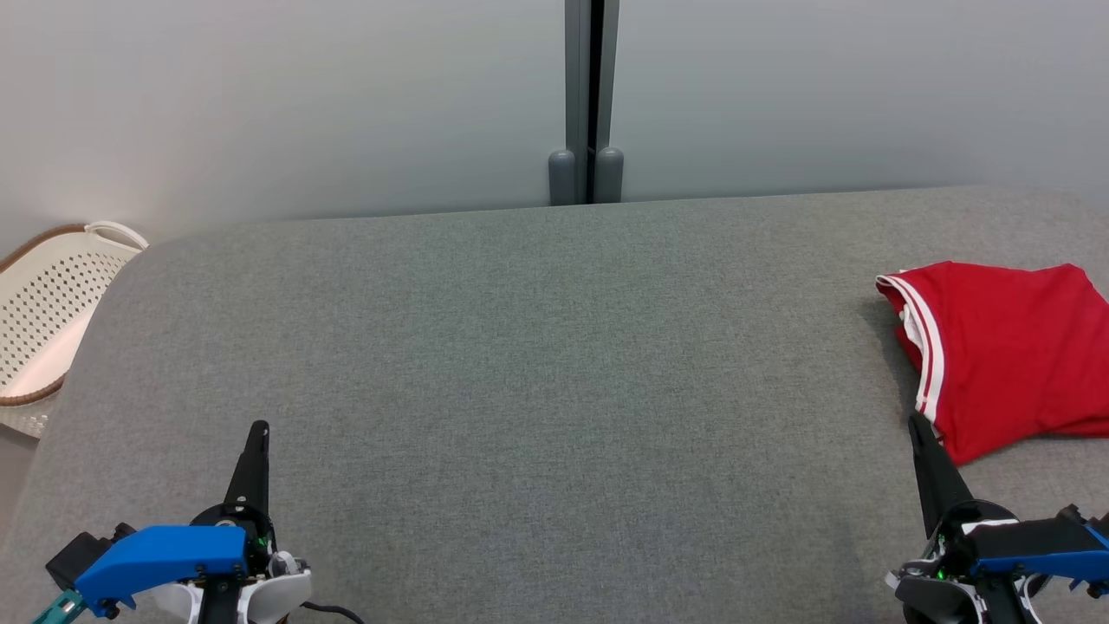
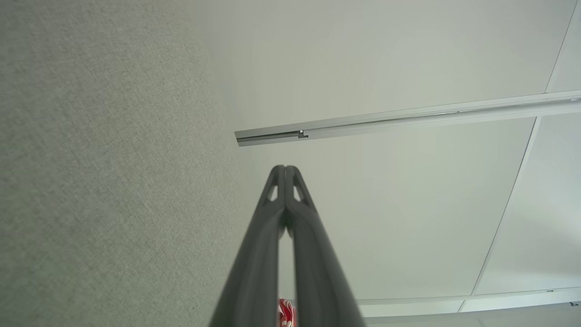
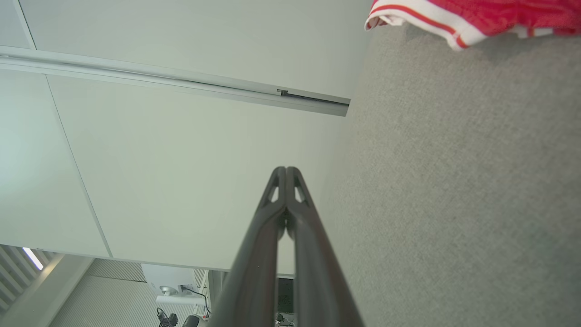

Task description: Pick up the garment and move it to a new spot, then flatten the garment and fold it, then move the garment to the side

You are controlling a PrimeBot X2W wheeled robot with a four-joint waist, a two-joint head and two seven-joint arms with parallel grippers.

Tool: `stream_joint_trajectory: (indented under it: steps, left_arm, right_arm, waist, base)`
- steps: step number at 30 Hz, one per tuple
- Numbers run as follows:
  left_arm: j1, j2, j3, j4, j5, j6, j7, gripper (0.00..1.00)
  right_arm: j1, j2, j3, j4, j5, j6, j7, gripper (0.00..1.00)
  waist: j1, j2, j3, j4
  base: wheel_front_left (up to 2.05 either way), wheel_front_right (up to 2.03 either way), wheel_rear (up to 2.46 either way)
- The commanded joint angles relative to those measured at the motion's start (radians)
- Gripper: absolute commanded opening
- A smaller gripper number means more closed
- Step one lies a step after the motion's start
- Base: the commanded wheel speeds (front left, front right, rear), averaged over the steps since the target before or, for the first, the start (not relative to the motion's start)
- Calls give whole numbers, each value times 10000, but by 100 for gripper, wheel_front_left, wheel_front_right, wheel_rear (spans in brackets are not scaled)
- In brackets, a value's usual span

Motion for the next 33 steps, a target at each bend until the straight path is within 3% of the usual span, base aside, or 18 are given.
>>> stream_joint_trajectory:
  steps: [1, 21, 33]
  left_arm:
    - [-187, -1, 127, -83, -202, -86, 87, 0]
    - [-250, -117, 530, -235, -1360, -302, 450, 0]
    - [-244, -120, 549, -234, -1397, -279, 469, 0]
  right_arm:
    - [-172, -61, -39, -83, 265, 7, 63, 0]
    - [-257, -65, -102, -116, 1616, 7, 389, 0]
    - [-264, -66, -102, -117, 1656, 7, 391, 0]
  waist:
    - [0, 0, 2, -7]
    - [0, 0, 22, -93]
    - [0, 0, 23, -98]
  base:
    - [0, 0, 0]
    - [0, 0, 0]
    - [0, 0, 0]
